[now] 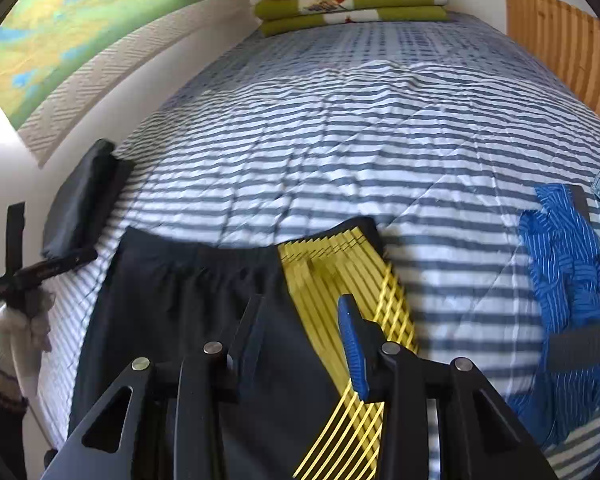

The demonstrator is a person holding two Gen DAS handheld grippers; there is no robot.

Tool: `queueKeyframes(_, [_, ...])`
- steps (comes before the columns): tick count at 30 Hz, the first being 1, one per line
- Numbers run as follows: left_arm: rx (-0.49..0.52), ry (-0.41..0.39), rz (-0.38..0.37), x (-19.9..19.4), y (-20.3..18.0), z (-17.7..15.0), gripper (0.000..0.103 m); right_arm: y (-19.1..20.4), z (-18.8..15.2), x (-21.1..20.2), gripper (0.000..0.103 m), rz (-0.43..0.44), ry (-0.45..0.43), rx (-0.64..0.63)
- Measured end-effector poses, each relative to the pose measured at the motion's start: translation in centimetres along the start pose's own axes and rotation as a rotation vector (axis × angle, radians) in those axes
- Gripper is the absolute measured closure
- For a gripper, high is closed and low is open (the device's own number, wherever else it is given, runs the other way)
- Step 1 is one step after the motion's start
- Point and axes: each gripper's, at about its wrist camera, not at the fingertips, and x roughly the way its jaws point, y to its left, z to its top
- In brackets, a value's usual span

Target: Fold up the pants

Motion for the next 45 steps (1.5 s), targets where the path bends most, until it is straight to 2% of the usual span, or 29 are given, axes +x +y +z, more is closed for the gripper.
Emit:
queueKeyframes(5, [0.029, -0.023, -0.048, -9.7, 1.9, -9.1, 0.053, 5.8, -8.5, -3.7, 0.069, 0.114, 0.086, -0.137])
queueKeyframes(8, [0.032, 0.017, -0.061, -13.2, 3.2, -15.6, 0.053, 8.4, -14.1, -5.2, 0.069, 0.167, 0.12, -0.179])
queueKeyframes(12, [-0.012, 0.118, -0.104, -14.6, 4.9, -24.3, 0.053, 11.4, -20.5, -6.4, 0.069, 0.217, 0.153, -0.196])
queueKeyframes(14, [0.002, 0.162, -0.115, -14.4, 4.8, -28.0, 0.053, 12.7, -23.0, -6.3, 0.069, 0.241, 0.182, -0.201])
queueKeyframes(16, [-0.005, 0.171, -0.111, -13.8, 4.8, -29.9, 0.053, 13.8, -24.8, -5.8, 0.069, 0.256, 0.201, -0.183])
queueKeyframes(18, [-0.037, 0.182, -0.141, -13.0, 5.2, -31.1, 0.053, 14.9, -26.0, -5.1, 0.069, 0.275, 0.214, -0.158])
queueKeyframes(20, [-0.042, 0.189, -0.141, -11.5, 5.4, -31.2, 0.054, 16.4, -26.9, -4.2, 0.069, 0.277, 0.219, -0.165])
queueKeyframes(23, [-0.068, 0.216, -0.188, -10.0, 5.7, -31.4, 0.055, 18.2, -27.8, -2.5, 0.069, 0.293, 0.238, -0.144])
queueKeyframes(25, [-0.079, 0.221, -0.205, -9.6, 5.9, -31.6, 0.066, 19.3, -28.2, -1.2, 0.069, 0.264, 0.243, -0.142])
queueKeyframes(26, [-0.079, 0.227, -0.208, -9.4, 6.0, -31.8, 0.081, 19.7, -28.3, -0.6, 0.069, 0.247, 0.242, -0.144])
queueKeyframes(28, [-0.071, 0.223, -0.209, -9.3, 5.9, -31.9, 0.088, 20.2, -28.6, 0.4, 0.069, 0.256, 0.25, -0.118])
queueKeyframes(29, [-0.069, 0.221, -0.212, -9.3, 5.9, -31.8, 0.096, 20.1, -28.9, 0.4, 0.069, 0.284, 0.251, -0.1])
queueKeyframes(30, [-0.067, 0.22, -0.217, -9.3, 5.9, -31.9, 0.099, 20.3, -28.9, 0.6, 0.069, 0.303, 0.256, -0.085])
queueKeyframes(33, [-0.072, 0.208, -0.217, -9.8, 6.1, -31.6, 0.101, 21.3, -29.0, 1.2, 0.072, 0.345, 0.278, -0.088])
queueKeyframes(34, [-0.079, 0.201, -0.226, -10.1, 6.2, -31.5, 0.101, 21.5, -29.0, 1.4, 0.093, 0.353, 0.283, -0.093])
queueKeyframes(35, [-0.088, 0.193, -0.238, -10.6, 6.5, -31.3, 0.101, 21.7, -29.0, 1.6, 0.101, 0.356, 0.304, -0.099])
queueKeyframes(37, [-0.1, 0.167, -0.246, -11.9, 7.1, -31.0, 0.101, 21.4, -28.6, 1.5, 0.101, 0.367, 0.311, -0.069])
queueKeyframes(42, [-0.12, 0.132, -0.238, -13.8, 8.4, -30.8, 0.101, 20.2, -27.9, -2.9, 0.101, 0.54, 0.297, 0.022])
queueKeyframes(43, [-0.11, 0.146, -0.211, -13.4, 8.4, -31.0, 0.1, 20.2, -28.0, -3.7, 0.101, 0.554, 0.285, 0.018])
queueKeyframes(45, [-0.083, 0.181, -0.146, -12.5, 8.1, -31.5, 0.098, 20.7, -28.5, -4.6, 0.099, 0.495, 0.252, -0.053])
